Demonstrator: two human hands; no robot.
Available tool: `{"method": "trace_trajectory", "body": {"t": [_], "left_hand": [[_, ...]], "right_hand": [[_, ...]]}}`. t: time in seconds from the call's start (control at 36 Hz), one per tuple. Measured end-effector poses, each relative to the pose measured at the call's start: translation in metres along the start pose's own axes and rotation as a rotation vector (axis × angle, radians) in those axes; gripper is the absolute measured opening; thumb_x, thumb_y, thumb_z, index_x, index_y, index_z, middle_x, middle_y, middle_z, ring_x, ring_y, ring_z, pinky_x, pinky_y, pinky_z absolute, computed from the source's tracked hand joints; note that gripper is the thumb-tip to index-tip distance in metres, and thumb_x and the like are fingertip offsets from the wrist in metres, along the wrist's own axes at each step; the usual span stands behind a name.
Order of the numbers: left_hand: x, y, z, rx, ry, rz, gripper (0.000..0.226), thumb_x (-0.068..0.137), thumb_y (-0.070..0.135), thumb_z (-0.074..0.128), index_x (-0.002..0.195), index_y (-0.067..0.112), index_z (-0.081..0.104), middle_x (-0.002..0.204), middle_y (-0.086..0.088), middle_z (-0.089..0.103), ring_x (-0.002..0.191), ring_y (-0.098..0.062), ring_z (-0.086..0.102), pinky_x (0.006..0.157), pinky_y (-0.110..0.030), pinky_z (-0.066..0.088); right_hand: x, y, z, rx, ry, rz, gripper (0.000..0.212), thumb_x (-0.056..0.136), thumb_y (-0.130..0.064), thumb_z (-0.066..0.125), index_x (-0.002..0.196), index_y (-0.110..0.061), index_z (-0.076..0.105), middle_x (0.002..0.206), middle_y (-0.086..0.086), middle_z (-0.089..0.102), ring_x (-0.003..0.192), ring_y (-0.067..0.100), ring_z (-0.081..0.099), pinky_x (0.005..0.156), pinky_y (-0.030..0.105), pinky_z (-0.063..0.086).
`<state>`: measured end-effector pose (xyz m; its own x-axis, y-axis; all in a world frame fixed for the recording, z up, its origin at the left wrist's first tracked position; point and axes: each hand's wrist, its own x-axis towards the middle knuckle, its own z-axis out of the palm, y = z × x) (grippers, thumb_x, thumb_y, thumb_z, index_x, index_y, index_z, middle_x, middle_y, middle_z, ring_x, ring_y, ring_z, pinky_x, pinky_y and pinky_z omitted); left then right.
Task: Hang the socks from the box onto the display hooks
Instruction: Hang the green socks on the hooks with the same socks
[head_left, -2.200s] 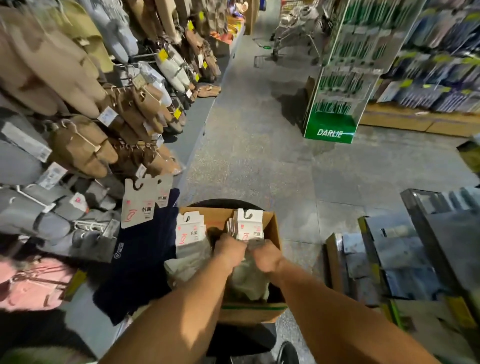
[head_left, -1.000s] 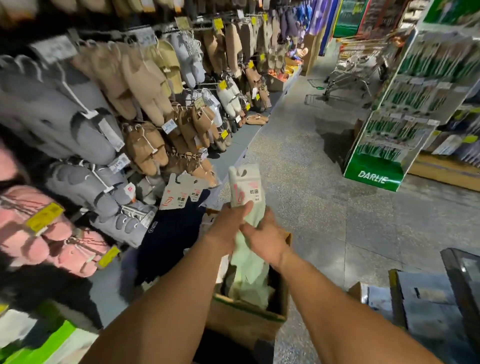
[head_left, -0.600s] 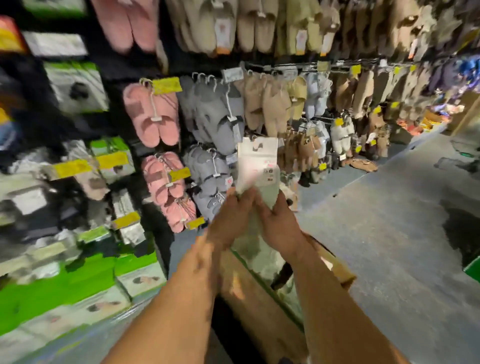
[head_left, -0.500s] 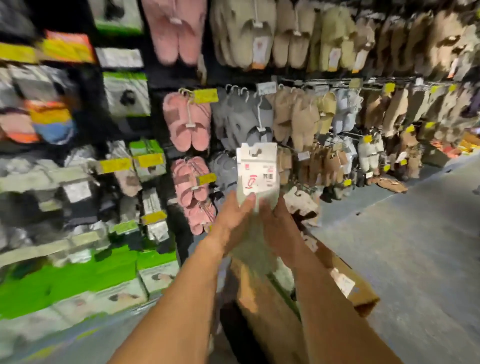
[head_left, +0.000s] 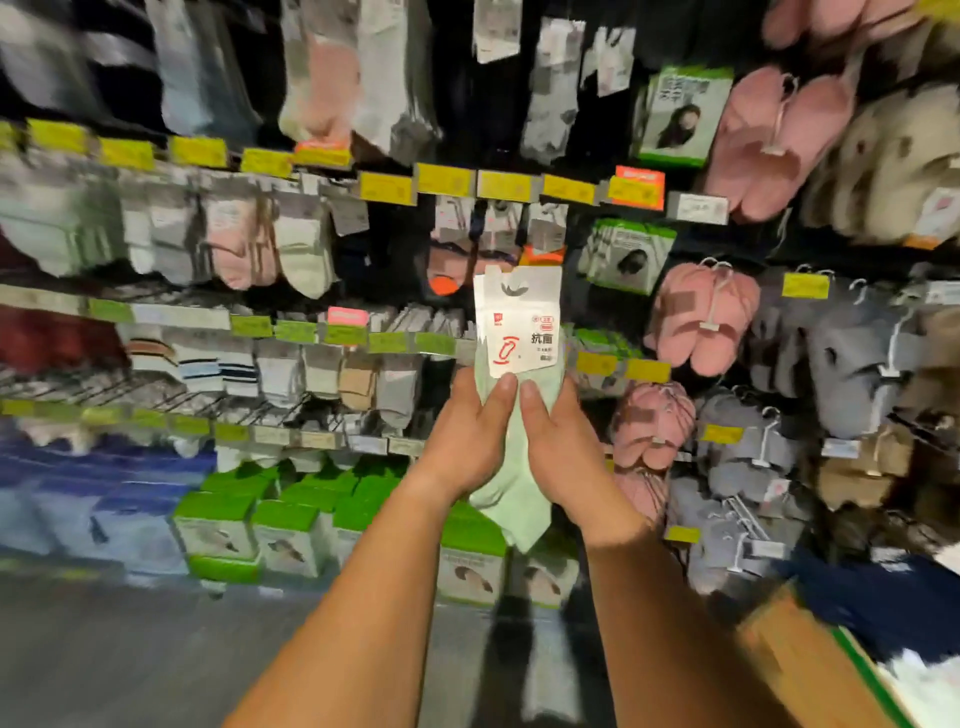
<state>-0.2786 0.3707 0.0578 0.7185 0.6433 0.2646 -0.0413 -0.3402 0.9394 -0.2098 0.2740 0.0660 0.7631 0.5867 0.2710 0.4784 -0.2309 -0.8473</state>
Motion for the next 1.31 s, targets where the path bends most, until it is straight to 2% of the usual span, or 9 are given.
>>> {"method": "trace_trajectory", "body": {"t": [0.28,0.44,0.61,0.72,0.92,1.0,1.06,1.19,1.31], "left_hand": [[0.041,-0.031,-0.16,0.006,0.13,-0.009,0.059,0.09,0.069,0.048,0.135,0.032,0.05,0.132,0.014,0.064,0.125,-0.009,0.059,0.109,-0.039,0.044],[0.079,-0.051,-0.214,-0.141,0.068,0.015,0.035,0.104,0.032,0.053,0.137,0.026,0.045,0.123,0.021,0.063,0.107,0.015,0.061,0.087,-0.009,0.048],[0.136,-0.07,-0.26,-0.099,0.159,0.036,0.041,0.1,0.041,0.058,0.137,0.026,0.05,0.129,0.014,0.066,0.115,0.002,0.063,0.093,-0.024,0.049],[0.175,-0.067,-0.299,-0.148,0.162,0.069,0.034,0.102,0.025,0.057,0.136,0.021,0.05,0.126,0.007,0.069,0.108,0.001,0.067,0.082,-0.015,0.052],[0.242,-0.07,-0.369,-0.113,0.128,0.127,0.034,0.106,0.033,0.046,0.139,0.027,0.042,0.121,0.02,0.062,0.1,0.017,0.062,0.075,-0.003,0.047],[0.271,-0.076,-0.407,-0.064,0.136,0.128,0.048,0.109,0.036,0.031,0.156,0.027,0.026,0.155,0.006,0.04,0.144,-0.009,0.037,0.108,-0.012,0.027],[0.29,-0.085,-0.428,-0.12,0.127,0.145,0.054,0.106,0.049,0.031,0.157,0.03,0.029,0.154,0.006,0.044,0.141,-0.009,0.042,0.114,-0.021,0.031],[0.321,-0.086,-0.475,-0.147,0.11,0.223,0.035,0.109,0.026,0.038,0.143,0.024,0.043,0.112,0.032,0.049,0.081,0.035,0.049,0.068,0.008,0.033],[0.349,-0.084,-0.515,-0.196,0.054,0.24,0.029,0.107,0.033,0.046,0.135,0.031,0.054,0.114,0.027,0.064,0.09,0.023,0.06,0.068,-0.001,0.045]], "right_hand": [[0.042,-0.092,0.137,0.07,-0.097,-0.062,0.041,0.104,-0.042,0.039,0.141,-0.026,0.041,0.14,0.003,0.055,0.126,0.027,0.053,0.096,0.031,0.041],[0.083,-0.116,0.19,0.09,-0.079,-0.124,0.035,0.104,-0.041,0.04,0.137,-0.03,0.043,0.128,-0.006,0.057,0.119,0.021,0.055,0.086,0.027,0.038],[0.137,-0.132,0.242,0.072,0.027,-0.17,0.049,0.097,-0.052,0.048,0.14,-0.027,0.04,0.136,-0.003,0.053,0.121,0.02,0.052,0.093,0.032,0.043],[0.172,-0.158,0.269,0.078,0.207,-0.206,0.039,0.089,-0.048,0.065,0.108,-0.021,0.046,0.106,-0.002,0.047,0.096,0.016,0.049,0.077,0.027,0.039],[0.234,-0.204,0.324,0.283,0.104,-0.166,0.038,0.091,-0.037,0.067,0.073,-0.021,0.038,0.068,-0.003,0.039,0.059,0.013,0.032,0.054,0.029,0.029],[0.256,-0.221,0.35,0.303,0.136,-0.204,0.039,0.093,-0.033,0.065,0.072,-0.019,0.036,0.065,0.0,0.037,0.058,0.011,0.03,0.054,0.029,0.027],[0.267,-0.232,0.368,0.359,0.17,-0.234,0.037,0.094,-0.028,0.065,0.073,-0.019,0.035,0.063,-0.001,0.035,0.055,0.009,0.029,0.052,0.028,0.026],[0.291,-0.269,0.417,0.547,0.249,-0.216,0.018,0.095,-0.015,0.064,0.089,-0.017,0.048,0.074,0.0,0.059,0.065,0.016,0.058,0.062,0.036,0.048],[0.309,-0.302,0.446,0.51,0.243,-0.224,0.016,0.1,-0.022,0.057,0.111,-0.012,0.063,0.101,0.0,0.074,0.09,0.015,0.071,0.071,0.024,0.057]]}}
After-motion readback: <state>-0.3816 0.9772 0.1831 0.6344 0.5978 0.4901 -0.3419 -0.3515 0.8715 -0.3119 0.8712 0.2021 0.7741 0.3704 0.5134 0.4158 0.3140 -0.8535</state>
